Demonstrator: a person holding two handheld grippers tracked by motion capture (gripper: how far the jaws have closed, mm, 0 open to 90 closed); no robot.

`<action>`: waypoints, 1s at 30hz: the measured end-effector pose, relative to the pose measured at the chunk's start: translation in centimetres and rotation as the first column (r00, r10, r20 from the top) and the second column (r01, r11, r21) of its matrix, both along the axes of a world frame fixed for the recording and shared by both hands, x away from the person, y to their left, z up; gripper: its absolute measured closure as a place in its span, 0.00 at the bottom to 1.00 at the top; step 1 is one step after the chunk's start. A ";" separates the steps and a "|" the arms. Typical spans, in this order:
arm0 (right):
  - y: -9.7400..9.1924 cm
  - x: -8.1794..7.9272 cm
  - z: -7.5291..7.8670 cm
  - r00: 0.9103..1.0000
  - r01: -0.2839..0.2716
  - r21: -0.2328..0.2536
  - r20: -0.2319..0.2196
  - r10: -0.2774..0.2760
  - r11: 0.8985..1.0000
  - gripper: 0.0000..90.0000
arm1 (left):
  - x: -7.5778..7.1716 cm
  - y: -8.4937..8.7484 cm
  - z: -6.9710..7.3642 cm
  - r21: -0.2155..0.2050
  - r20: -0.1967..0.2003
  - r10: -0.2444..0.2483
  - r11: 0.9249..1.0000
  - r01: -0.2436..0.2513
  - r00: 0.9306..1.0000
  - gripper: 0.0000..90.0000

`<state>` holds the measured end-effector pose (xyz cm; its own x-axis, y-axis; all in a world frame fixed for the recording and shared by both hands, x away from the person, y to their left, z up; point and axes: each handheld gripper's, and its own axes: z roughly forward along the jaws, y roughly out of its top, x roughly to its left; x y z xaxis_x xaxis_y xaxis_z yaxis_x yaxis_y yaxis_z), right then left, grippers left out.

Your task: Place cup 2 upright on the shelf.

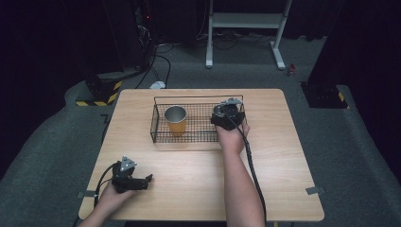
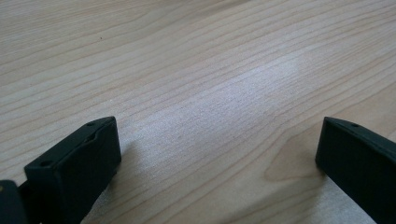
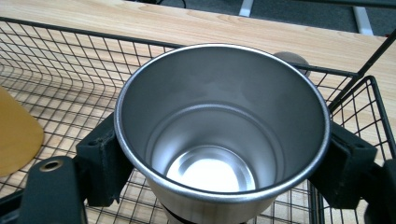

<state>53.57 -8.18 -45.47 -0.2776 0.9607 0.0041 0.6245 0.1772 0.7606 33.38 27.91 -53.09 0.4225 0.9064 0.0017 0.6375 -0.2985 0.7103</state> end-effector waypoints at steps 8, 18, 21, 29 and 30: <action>0.1 0.5 -0.7 1.000 0.002 -0.020 -0.021 -0.002 1.000 0.21 | 0.0 0.0 0.0 0.000 0.000 0.000 1.000 0.000 1.000 0.00; -0.1 1.1 -1.3 0.999 0.005 -0.025 -0.041 -0.006 1.000 0.20 | 0.0 0.0 0.0 0.000 -0.003 -0.001 1.000 0.001 1.000 0.00; -0.1 1.1 -1.3 0.999 0.010 -0.024 -0.045 -0.011 1.000 0.20 | 0.0 0.0 0.0 0.000 -0.003 0.000 1.000 0.000 1.000 0.00; -0.2 0.8 -1.3 0.997 0.004 0.004 -0.074 -0.003 1.000 0.20 | 0.0 0.0 0.0 0.001 -0.001 0.001 1.000 -0.001 1.000 0.00; -0.3 0.8 -1.2 0.997 -0.001 0.005 -0.076 0.001 1.000 0.20 | 0.0 0.0 0.0 -0.003 0.001 0.004 1.000 -0.004 1.000 0.00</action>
